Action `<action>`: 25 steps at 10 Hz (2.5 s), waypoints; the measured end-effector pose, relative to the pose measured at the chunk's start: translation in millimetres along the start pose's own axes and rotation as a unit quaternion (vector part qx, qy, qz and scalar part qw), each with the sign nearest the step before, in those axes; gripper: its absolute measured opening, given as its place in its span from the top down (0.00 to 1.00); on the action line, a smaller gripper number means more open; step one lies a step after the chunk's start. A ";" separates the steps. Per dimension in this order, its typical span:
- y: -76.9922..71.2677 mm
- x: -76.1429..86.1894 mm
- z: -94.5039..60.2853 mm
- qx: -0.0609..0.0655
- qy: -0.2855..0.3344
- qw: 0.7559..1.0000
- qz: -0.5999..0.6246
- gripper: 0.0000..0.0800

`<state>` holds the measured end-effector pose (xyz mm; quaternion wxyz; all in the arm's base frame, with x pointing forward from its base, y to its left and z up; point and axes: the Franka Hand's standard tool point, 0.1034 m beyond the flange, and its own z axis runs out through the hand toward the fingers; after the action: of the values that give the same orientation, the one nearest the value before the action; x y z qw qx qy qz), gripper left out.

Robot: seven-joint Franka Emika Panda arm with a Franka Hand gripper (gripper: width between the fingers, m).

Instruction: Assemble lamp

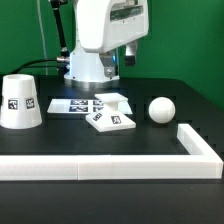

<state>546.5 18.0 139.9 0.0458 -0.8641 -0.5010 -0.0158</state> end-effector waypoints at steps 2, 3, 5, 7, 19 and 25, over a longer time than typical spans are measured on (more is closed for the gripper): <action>-2.2 -1.0 0.9 0.007 0.002 1.000 0.000 0.13; -2.1 -1.1 1.0 0.007 0.002 1.000 0.000 0.13; -2.1 -1.4 1.7 0.007 0.001 1.000 0.000 0.13; -5.1 -18.0 -0.5 -0.002 0.001 1.000 0.011 0.13; -67.3 -67.3 47.2 -0.034 0.010 0.947 0.319 0.13; -80.1 -69.9 60.3 -0.033 0.008 0.942 0.335 0.13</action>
Offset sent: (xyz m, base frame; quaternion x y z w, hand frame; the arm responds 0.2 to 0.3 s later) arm 0.0000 0.0000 0.0000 0.0000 0.0000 0.0000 1.0000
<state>441.2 2.8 79.9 0.0236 -0.9829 -0.1814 -0.0232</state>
